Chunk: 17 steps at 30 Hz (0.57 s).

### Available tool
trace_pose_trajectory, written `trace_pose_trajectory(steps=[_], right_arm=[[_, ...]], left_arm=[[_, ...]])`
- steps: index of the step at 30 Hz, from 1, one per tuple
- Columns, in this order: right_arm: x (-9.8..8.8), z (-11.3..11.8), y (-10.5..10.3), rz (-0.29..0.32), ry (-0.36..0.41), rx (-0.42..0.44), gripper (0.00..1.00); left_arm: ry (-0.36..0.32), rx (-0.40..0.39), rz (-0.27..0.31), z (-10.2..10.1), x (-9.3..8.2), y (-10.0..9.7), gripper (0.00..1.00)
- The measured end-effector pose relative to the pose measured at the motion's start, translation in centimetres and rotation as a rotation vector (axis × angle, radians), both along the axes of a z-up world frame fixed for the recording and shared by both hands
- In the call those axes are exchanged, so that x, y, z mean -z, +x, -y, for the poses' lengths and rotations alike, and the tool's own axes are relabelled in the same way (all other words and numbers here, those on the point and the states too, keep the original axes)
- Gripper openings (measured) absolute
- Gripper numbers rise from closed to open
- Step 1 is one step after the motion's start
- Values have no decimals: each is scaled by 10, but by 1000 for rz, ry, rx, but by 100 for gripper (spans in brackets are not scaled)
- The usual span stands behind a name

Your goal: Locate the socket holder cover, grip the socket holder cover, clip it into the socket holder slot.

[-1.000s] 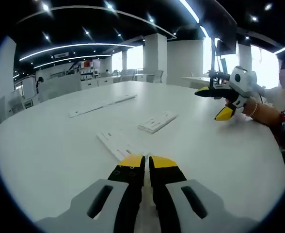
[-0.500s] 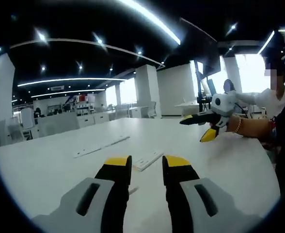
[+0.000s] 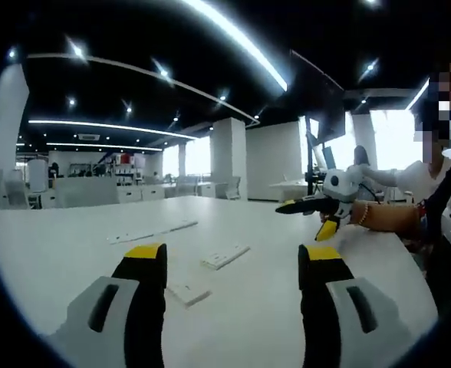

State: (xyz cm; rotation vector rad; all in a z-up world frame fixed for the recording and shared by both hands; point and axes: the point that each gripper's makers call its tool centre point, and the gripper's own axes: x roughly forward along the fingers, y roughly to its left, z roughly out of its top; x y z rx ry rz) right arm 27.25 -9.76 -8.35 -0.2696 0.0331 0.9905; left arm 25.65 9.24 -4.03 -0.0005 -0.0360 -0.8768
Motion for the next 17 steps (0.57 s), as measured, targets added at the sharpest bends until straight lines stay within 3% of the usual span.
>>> trace_pose_trajectory(steps=[4, 9, 17], right_arm=[[3, 1, 1, -13, 1, 1, 83], [9, 1, 1, -10, -28, -7, 83], [13, 0, 0, -24, -37, -19, 85]], left_arm=[[-18, 79, -19, 9, 6, -4, 95], [27, 100, -60, 17, 21, -7, 95], [36, 115, -69, 21, 25, -9, 95]])
